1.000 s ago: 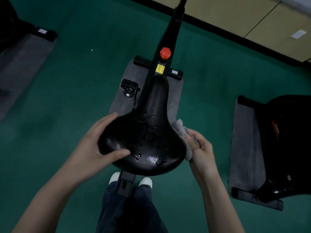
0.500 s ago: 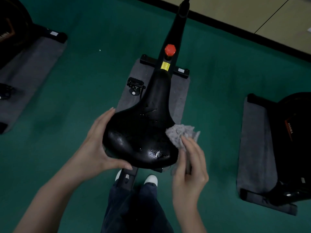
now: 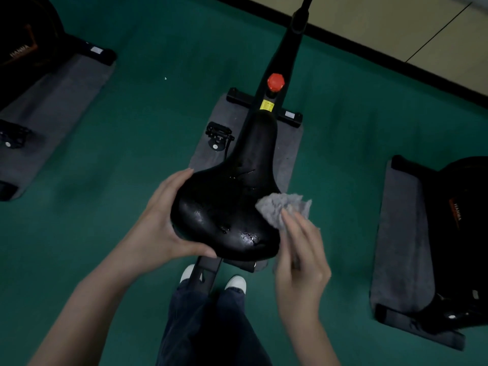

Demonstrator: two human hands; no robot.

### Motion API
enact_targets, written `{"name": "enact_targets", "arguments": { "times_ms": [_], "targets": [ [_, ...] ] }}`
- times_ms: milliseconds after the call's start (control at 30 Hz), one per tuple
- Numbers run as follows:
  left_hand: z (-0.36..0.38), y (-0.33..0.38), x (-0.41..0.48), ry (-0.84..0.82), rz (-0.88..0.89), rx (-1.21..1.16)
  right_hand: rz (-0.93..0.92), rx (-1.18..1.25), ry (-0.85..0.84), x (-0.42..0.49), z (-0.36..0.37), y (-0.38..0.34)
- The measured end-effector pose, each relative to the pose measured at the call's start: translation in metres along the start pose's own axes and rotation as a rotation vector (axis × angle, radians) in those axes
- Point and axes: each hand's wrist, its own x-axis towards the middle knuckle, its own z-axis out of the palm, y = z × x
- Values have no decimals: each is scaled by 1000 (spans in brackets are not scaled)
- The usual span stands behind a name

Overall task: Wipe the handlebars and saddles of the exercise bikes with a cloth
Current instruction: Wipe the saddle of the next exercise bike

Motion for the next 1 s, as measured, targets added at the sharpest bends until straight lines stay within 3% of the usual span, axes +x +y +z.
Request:
{"name": "enact_targets", "arguments": {
  "times_ms": [133,300,400,700,767,867,933,1000],
  "targets": [
    [-1,-1,-1,0,-6,-14,206,86,2,44,16,-18],
    [0,0,-1,2,-11,-10,-165,-19,-286,32,13,-28],
    [0,-1,-1,-4,-16,2,-274,2,-366,24,1,-18],
    [-1,-2,-2,-8,-7,-8,155,59,-129,96,40,-31],
    [-1,-4,-2,0,0,1,75,10,-179,100,46,-39],
    [0,-5,-2,4,6,14,-170,-37,-408,77,41,-46],
    [0,-5,-2,-7,7,20,-223,3,-503,60,28,-43],
    [1,-5,-2,-15,-7,17,-227,35,-494,51,12,-36]
  ]
}}
